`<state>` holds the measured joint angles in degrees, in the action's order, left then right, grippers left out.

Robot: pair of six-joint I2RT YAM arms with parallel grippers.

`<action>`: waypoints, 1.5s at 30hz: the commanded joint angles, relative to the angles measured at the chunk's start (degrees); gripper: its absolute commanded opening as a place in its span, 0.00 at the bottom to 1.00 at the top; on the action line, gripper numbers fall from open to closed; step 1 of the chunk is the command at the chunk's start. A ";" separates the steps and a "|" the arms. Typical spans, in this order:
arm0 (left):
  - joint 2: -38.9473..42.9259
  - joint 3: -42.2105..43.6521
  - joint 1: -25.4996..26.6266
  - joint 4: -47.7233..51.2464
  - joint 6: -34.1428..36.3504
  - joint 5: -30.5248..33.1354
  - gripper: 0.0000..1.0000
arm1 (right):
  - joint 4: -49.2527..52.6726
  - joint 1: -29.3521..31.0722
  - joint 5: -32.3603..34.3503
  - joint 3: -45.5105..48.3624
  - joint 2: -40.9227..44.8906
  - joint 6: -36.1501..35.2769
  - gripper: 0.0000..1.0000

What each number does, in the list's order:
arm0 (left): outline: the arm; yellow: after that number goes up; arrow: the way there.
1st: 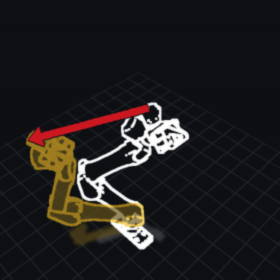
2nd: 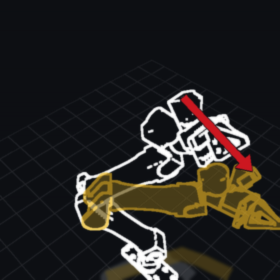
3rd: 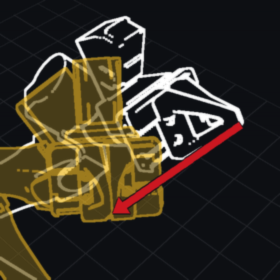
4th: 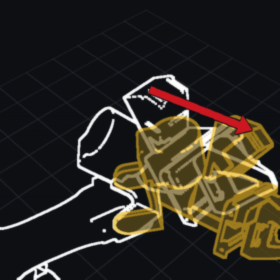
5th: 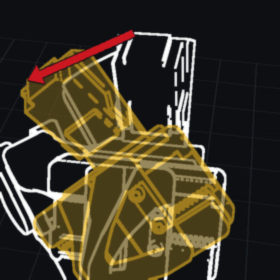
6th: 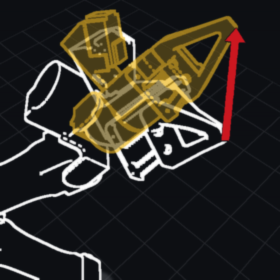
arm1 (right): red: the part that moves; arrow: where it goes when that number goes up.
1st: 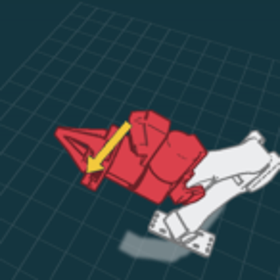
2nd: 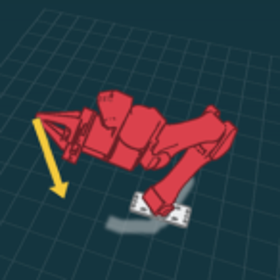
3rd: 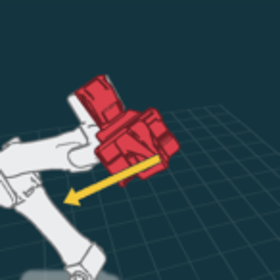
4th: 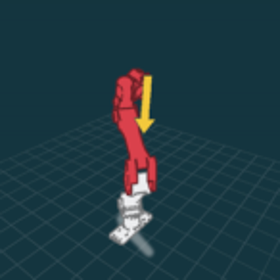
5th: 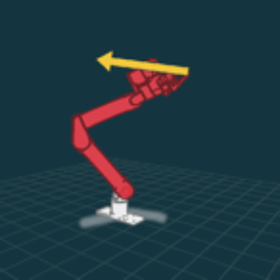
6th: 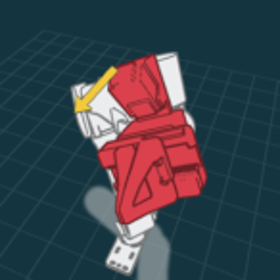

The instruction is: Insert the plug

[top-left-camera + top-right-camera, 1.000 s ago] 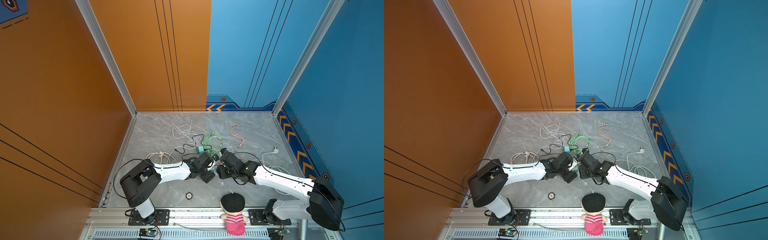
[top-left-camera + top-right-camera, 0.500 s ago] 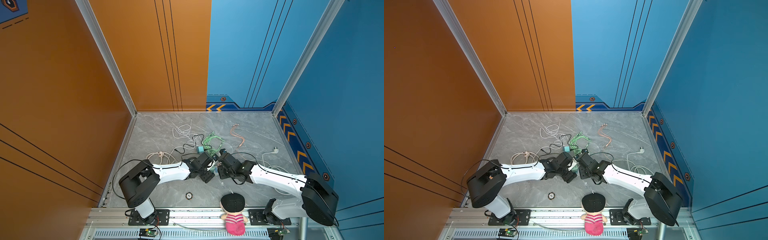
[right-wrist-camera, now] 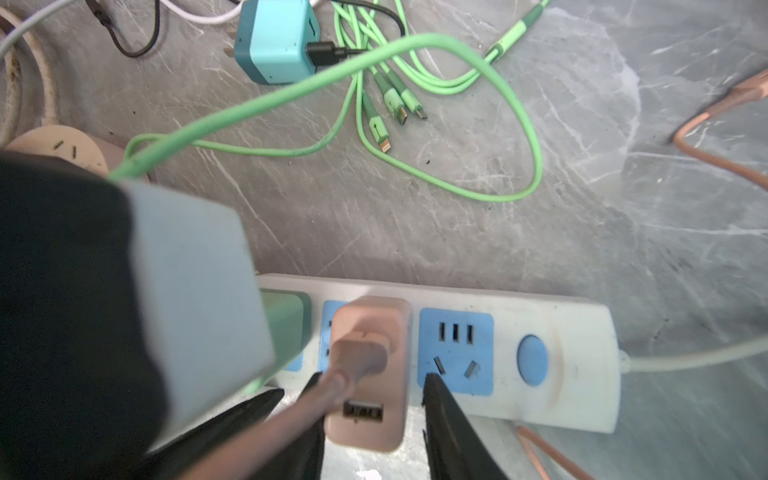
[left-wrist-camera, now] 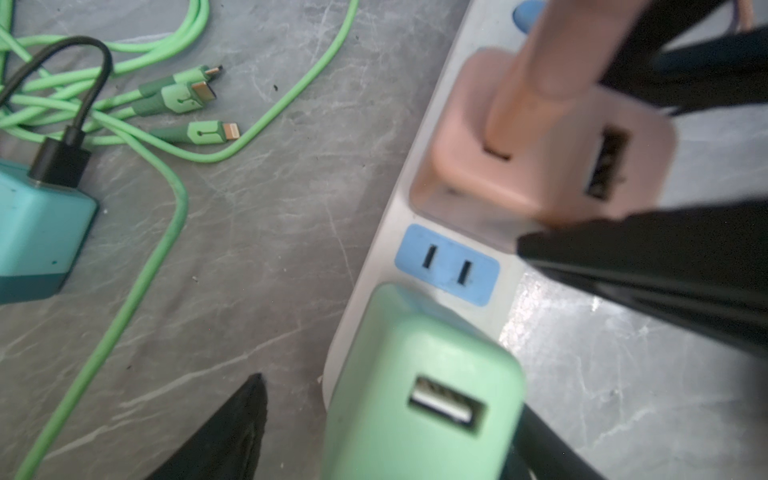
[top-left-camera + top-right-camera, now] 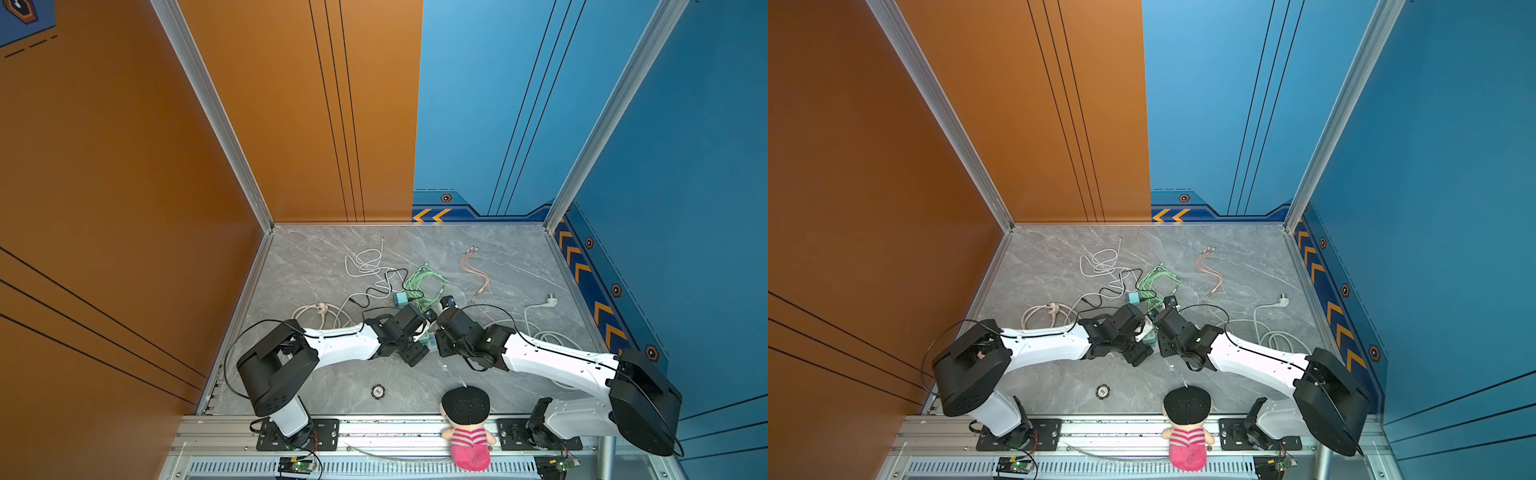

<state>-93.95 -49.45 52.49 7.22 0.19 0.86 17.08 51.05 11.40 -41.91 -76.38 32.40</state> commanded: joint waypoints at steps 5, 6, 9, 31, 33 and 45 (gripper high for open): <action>1.66 -0.05 -0.45 2.77 -0.36 1.23 0.81 | -2.17 0.38 1.09 0.95 -2.17 0.36 0.10; 1.67 -0.04 -0.49 2.80 -0.30 1.25 0.81 | -2.20 0.50 1.08 1.04 -2.41 0.44 0.09; 1.51 0.06 -0.50 2.80 -0.45 1.22 0.81 | -2.17 0.80 0.99 1.20 -2.93 0.54 0.03; 1.47 0.13 -0.61 3.06 -1.39 1.96 0.82 | -4.60 5.08 5.57 3.44 -3.40 1.30 0.25; 1.50 0.07 -0.60 3.06 -1.58 1.98 0.82 | -4.60 5.45 5.78 2.99 -2.41 0.76 0.35; 7.00 1.29 -0.56 5.35 -2.72 1.06 0.94 | -2.14 5.32 6.56 2.35 3.47 -1.03 0.58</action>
<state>-89.65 -48.99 52.45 10.31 -1.67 1.69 12.99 56.42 16.80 -39.03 -73.47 32.75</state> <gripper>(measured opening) 0.935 0.584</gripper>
